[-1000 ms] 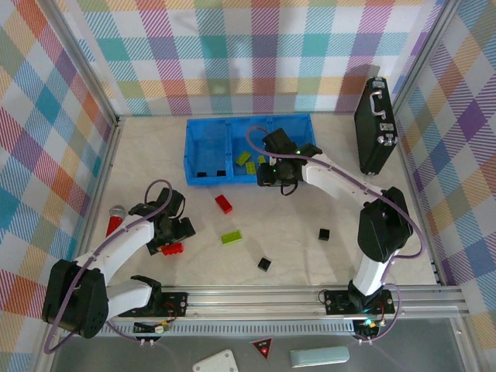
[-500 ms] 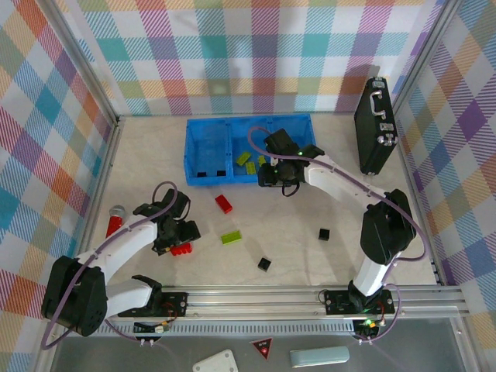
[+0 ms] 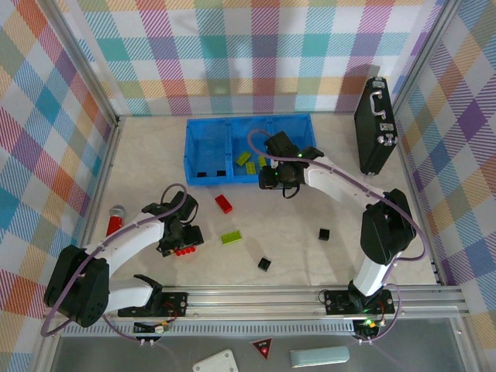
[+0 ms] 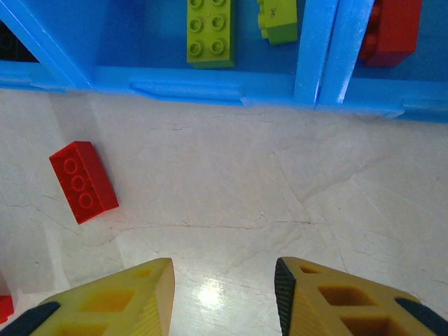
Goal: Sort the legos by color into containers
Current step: Pick up the lego from the bottom-left of the table.
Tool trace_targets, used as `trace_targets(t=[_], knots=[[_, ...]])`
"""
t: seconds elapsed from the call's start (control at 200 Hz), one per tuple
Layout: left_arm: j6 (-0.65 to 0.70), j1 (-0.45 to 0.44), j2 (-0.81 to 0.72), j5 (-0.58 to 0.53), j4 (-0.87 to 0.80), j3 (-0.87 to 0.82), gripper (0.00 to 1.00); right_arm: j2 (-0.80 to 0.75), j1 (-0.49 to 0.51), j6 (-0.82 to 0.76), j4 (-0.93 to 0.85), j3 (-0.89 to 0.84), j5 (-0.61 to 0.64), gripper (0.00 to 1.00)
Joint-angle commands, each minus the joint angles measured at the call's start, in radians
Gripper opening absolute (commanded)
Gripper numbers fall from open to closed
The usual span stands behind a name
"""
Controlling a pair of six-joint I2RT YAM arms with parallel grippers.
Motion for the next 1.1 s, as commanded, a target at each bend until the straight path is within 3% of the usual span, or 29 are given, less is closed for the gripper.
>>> trace_targets(t=[0.0,0.645,1.095], knots=[[-0.008,-0.01,-0.009,-0.003,-0.028,0.013,0.77,-0.035,-0.007,-0.008,0.004,-0.011,-0.005,0.44],[-0.013,-0.04,-0.026,0.012,-0.027,0.05,0.65,-0.082,-0.009,-0.01,-0.011,-0.03,0.016,0.44],[0.043,-0.089,0.079,0.018,-0.031,0.293,0.64,-0.235,-0.024,-0.011,-0.073,-0.181,0.122,0.44]])
